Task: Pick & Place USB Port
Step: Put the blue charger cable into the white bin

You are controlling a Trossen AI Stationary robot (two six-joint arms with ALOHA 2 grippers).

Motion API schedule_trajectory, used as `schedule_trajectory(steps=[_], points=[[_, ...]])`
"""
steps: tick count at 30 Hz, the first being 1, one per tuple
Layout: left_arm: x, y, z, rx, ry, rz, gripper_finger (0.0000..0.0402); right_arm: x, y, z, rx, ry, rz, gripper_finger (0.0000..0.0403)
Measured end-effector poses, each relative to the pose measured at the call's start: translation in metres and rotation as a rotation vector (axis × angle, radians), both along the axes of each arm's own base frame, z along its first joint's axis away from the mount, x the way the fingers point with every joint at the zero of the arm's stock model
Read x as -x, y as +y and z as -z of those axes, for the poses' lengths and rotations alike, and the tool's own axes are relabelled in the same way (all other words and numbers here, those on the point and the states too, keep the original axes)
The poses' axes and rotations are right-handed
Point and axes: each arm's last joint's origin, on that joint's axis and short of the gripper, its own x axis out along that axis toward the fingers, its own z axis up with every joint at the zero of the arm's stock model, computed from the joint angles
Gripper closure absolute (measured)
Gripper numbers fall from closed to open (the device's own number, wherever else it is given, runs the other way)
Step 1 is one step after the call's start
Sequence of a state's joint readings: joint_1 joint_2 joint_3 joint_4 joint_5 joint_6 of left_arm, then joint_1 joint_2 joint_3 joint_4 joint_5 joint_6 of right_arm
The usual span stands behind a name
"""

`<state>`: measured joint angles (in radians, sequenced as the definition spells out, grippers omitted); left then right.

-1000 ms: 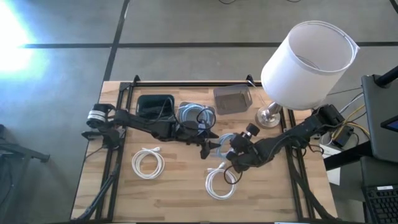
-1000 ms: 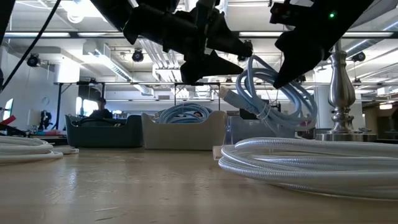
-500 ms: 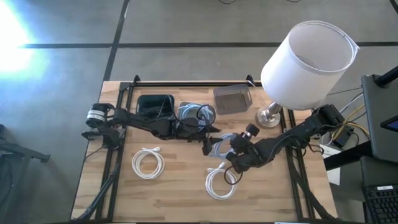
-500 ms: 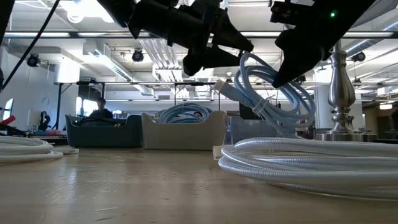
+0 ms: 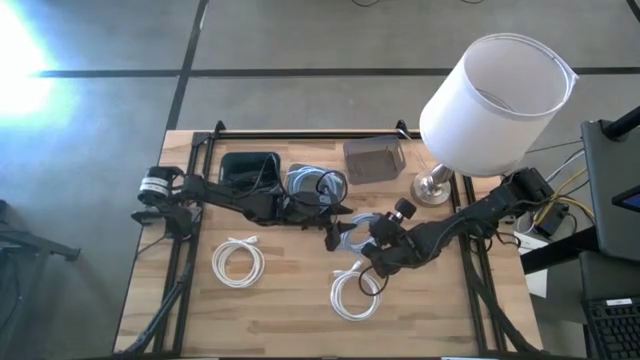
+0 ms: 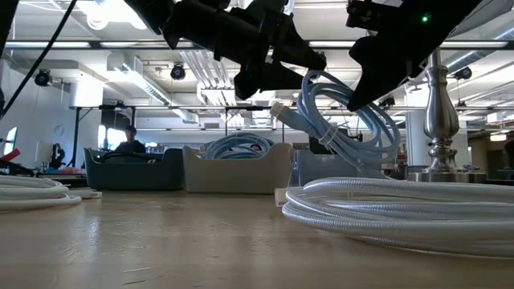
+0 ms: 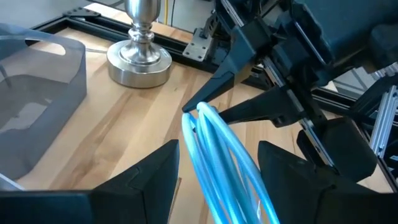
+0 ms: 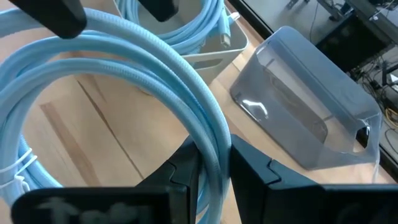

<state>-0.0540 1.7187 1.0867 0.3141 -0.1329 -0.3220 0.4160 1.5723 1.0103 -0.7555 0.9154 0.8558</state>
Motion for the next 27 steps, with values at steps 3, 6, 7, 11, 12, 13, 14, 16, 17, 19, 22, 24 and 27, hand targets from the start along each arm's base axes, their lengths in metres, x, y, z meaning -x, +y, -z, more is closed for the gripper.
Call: schedule_trajectory(steps=[3, 6, 7, 11, 12, 13, 14, 16, 17, 19, 22, 24, 27], points=[[0.000, 0.000, 0.000, -0.003, -0.004, 0.001, 0.0179, 0.000, 0.000, 0.000, -0.001, -0.003, 0.000, 0.0337], [0.000, 0.000, 0.000, -0.006, -0.003, 0.002, 0.0179, -0.001, 0.000, 0.000, 0.000, -0.013, -0.001, 0.0337], [-0.001, 0.001, 0.003, -0.006, 0.006, 0.000, 0.0179, -0.002, 0.000, -0.001, -0.002, -0.016, -0.001, 0.0337], [-0.006, 0.000, 0.018, 0.013, 0.046, -0.003, 0.0179, -0.006, 0.002, -0.002, 0.003, -0.035, -0.037, 0.0337], [-0.007, 0.000, 0.022, 0.018, 0.055, -0.004, 0.0179, -0.008, 0.003, -0.003, 0.002, -0.044, -0.046, 0.0337], [-0.008, 0.000, 0.025, 0.022, 0.063, -0.006, 0.0179, -0.009, 0.004, -0.004, 0.004, -0.048, -0.055, 0.0337], [-0.010, 0.000, 0.029, 0.021, 0.071, -0.007, 0.0179, -0.010, 0.004, -0.005, 0.005, -0.052, -0.063, 0.0337], [-0.011, 0.001, 0.033, 0.019, 0.083, -0.010, 0.0179, -0.012, 0.005, -0.007, 0.006, -0.055, -0.071, 0.0337], [-0.011, 0.001, 0.033, 0.015, 0.084, -0.009, 0.0180, -0.012, 0.005, -0.007, 0.006, -0.054, -0.072, 0.0337], [-0.011, 0.001, 0.033, 0.006, 0.085, -0.006, 0.0187, -0.012, 0.005, -0.006, -0.005, -0.051, -0.075, 0.0335], [-0.009, 0.001, 0.031, -0.004, 0.088, -0.003, 0.0209, -0.011, 0.005, -0.005, -0.028, -0.038, -0.084, 0.0326], [-0.008, 0.001, 0.028, -0.005, 0.081, -0.003, 0.0227, -0.010, 0.006, -0.003, -0.035, -0.027, -0.091, 0.0319], [-0.007, 0.001, 0.026, -0.013, 0.086, -0.001, 0.0255, -0.010, 0.005, -0.003, -0.038, -0.023, -0.092, 0.0310]])
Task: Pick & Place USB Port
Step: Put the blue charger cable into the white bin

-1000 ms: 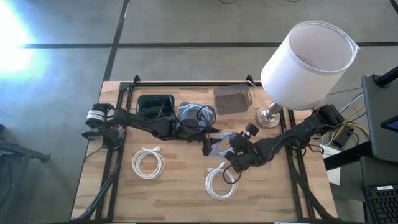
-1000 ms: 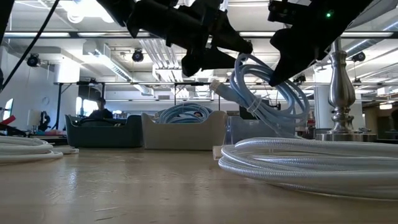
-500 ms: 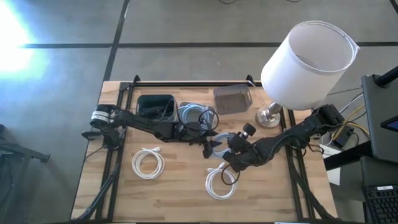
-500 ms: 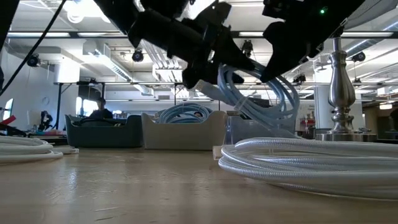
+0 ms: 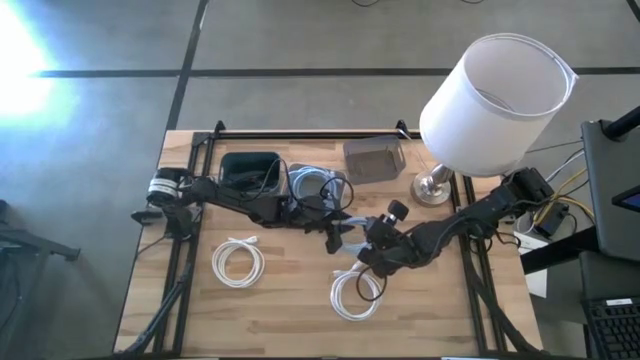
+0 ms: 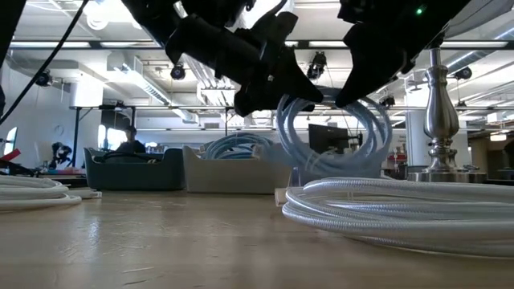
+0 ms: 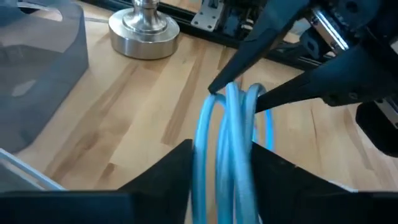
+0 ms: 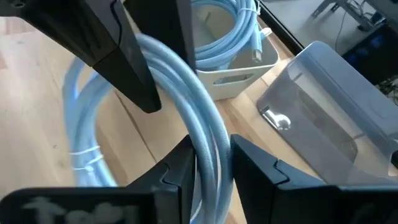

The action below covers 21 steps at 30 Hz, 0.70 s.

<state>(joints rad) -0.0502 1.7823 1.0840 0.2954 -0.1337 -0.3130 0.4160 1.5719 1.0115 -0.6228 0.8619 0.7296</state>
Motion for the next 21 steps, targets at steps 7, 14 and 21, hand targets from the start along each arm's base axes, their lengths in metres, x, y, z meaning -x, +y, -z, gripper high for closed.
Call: schedule_trajectory(steps=[7, 14, 21], points=[[0.002, 0.001, 0.002, -0.012, 0.038, 0.004, 0.0326, 0.000, 0.001, 0.001, -0.024, 0.011, -0.011, 0.0288], [0.012, 0.002, -0.012, -0.035, 0.065, 0.001, 0.0332, 0.001, 0.003, 0.000, -0.080, 0.044, -0.057, 0.0269], [0.040, 0.007, -0.045, -0.076, 0.104, -0.054, 0.0327, 0.001, 0.005, -0.024, -0.073, -0.027, -0.066, 0.0255]])
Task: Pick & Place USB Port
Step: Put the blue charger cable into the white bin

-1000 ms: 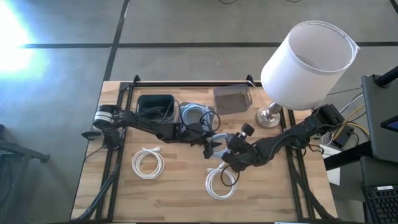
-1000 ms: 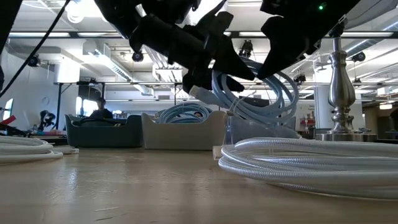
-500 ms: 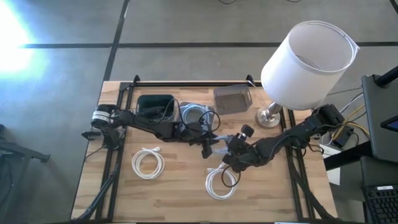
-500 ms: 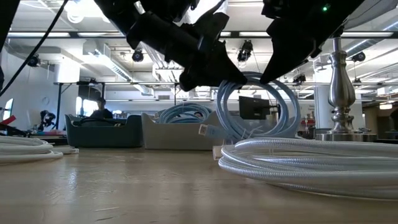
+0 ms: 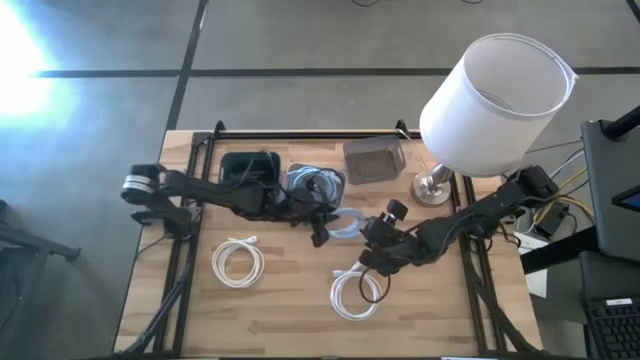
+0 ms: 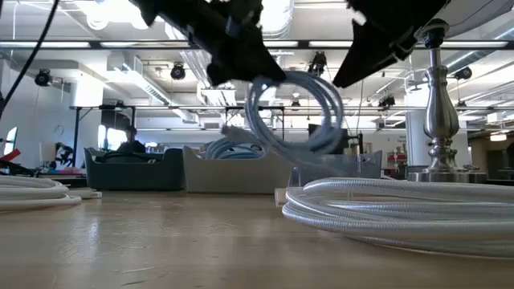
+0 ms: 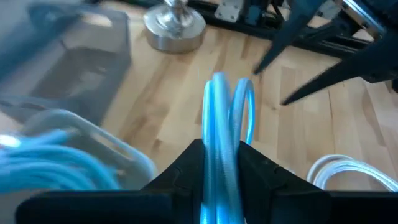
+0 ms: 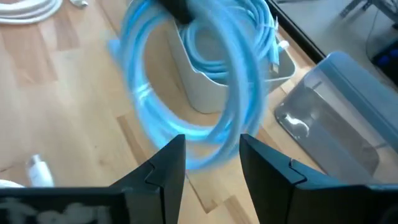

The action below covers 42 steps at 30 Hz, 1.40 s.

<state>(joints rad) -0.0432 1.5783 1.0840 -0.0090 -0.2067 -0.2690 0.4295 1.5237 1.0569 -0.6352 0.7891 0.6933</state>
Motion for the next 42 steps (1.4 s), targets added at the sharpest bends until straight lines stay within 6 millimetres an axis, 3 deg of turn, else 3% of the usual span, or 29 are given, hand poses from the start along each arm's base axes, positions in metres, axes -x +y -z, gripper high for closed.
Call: schedule_trajectory(steps=[9, 12, 15, 25, 33, 42], points=[[0.054, 0.011, -0.064, -0.185, -0.067, -0.085, 0.0328, 0.005, 0.003, 0.000, 0.023, -0.001, -0.012, 0.0239], [0.067, 0.020, -0.071, -0.226, -0.078, -0.096, 0.0328, 0.006, 0.002, 0.002, 0.026, 0.004, -0.012, 0.0237], [0.073, 0.033, -0.063, -0.209, -0.056, -0.118, 0.0328, 0.006, 0.002, 0.002, 0.026, 0.005, -0.012, 0.0236], [0.075, 0.082, 0.006, -0.047, -0.034, -0.035, 0.0328, 0.006, 0.002, 0.002, 0.026, 0.004, -0.011, 0.0236], [0.082, 0.106, 0.024, -0.039, 0.012, -0.074, 0.0321, 0.006, 0.002, 0.002, 0.031, 0.008, -0.017, 0.0236], [0.078, 0.115, 0.038, -0.144, 0.111, -0.188, 0.0267, 0.003, 0.005, 0.005, -0.031, -0.004, -0.042, 0.0236]])
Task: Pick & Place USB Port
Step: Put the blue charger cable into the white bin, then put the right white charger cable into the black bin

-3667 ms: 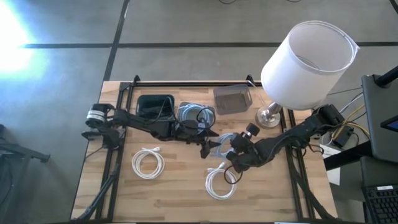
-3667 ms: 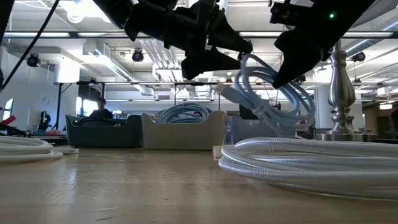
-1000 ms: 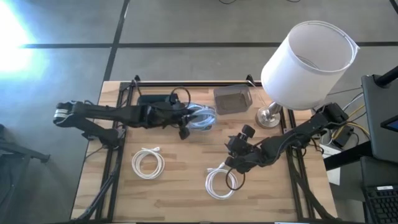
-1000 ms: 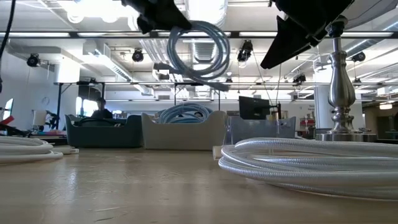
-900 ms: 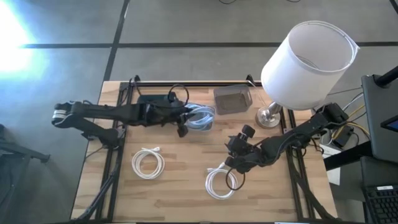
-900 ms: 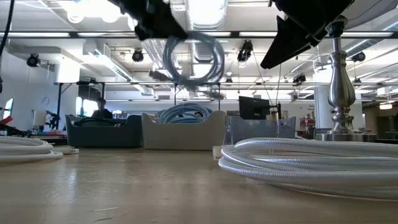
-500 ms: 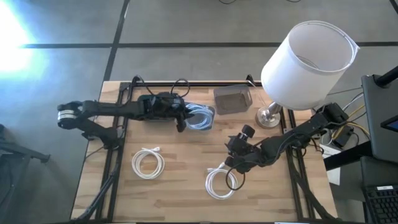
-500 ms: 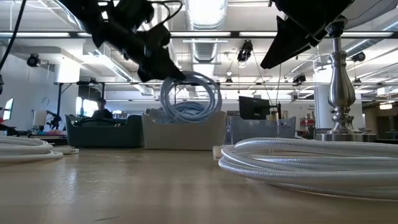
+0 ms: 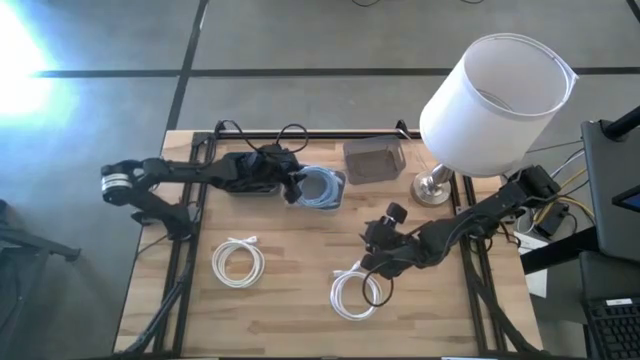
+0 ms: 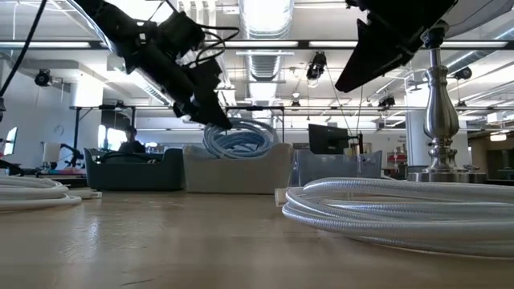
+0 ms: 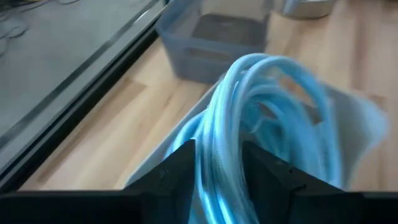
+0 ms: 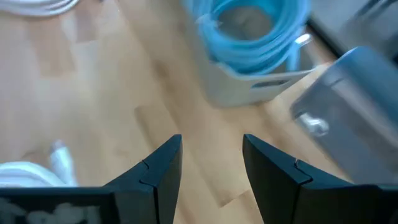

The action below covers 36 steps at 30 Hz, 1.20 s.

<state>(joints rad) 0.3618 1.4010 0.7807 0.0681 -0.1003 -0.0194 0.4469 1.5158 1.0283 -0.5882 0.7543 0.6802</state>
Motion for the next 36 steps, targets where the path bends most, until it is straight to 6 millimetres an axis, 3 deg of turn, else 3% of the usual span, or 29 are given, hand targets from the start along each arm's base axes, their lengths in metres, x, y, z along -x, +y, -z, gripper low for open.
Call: schedule_trajectory(steps=[4, 8, 18, 27, 36], points=[[-0.001, 0.001, 0.003, -0.010, 0.018, -0.032, 0.0241, 0.000, 0.002, 0.002, -0.082, 0.041, -0.049, 0.0236], [-0.003, -0.003, -0.008, -0.023, -0.015, -0.017, 0.0223, 0.000, 0.005, 0.007, -0.169, 0.050, -0.077, 0.0236], [0.007, -0.009, -0.050, -0.079, -0.159, -0.028, 0.0218, -0.013, 0.027, 0.053, -0.307, 0.161, -0.214, 0.0249], [0.010, -0.015, -0.047, -0.062, -0.123, -0.011, 0.0219, -0.017, 0.041, 0.095, -0.393, 0.293, -0.197, 0.0255], [0.010, -0.016, -0.044, -0.052, -0.097, -0.005, 0.0218, -0.021, 0.043, 0.110, -0.428, 0.282, -0.089, 0.0255]])
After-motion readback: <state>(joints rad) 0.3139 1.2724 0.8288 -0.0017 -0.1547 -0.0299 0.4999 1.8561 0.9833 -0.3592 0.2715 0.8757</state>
